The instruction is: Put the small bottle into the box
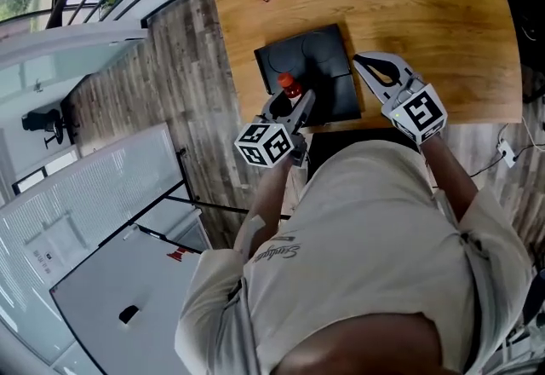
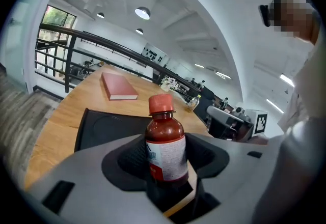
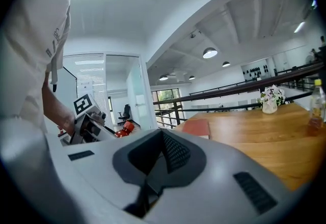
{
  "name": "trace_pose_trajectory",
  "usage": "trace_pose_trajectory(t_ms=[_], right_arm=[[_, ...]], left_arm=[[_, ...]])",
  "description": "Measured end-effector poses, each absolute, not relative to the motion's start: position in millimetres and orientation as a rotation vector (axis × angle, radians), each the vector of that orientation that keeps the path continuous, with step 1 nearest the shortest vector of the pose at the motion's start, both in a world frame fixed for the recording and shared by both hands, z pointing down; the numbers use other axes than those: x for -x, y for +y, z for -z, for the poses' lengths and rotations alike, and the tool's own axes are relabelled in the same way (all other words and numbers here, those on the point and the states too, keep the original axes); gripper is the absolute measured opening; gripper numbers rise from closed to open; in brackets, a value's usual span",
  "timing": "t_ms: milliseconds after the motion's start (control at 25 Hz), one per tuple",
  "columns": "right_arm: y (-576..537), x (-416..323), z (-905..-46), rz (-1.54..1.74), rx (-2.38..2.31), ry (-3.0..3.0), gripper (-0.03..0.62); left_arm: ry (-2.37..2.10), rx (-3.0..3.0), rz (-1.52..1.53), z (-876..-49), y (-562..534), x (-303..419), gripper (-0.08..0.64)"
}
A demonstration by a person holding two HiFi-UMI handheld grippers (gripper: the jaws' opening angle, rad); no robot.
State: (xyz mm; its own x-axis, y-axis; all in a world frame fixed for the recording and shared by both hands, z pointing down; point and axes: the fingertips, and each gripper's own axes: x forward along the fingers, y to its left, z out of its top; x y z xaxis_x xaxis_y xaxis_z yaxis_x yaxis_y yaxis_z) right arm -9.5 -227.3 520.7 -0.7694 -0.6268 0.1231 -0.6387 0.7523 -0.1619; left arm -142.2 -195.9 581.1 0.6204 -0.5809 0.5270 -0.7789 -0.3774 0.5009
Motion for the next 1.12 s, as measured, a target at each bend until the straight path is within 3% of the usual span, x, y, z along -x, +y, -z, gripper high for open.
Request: trace_pose_trajectory(t_ms=[400, 1120], right_arm=[[-216, 13, -529, -0.355, -0.963, -2.903, -0.005], [-224, 1, -545, -0.428, -1.024, -2.896, -0.005]], left_arm=[[-1.084, -1.874, -0.660, -648, -170, 146, 0.236], [-1.098, -1.667, -0.717, -702, -144, 150, 0.235]])
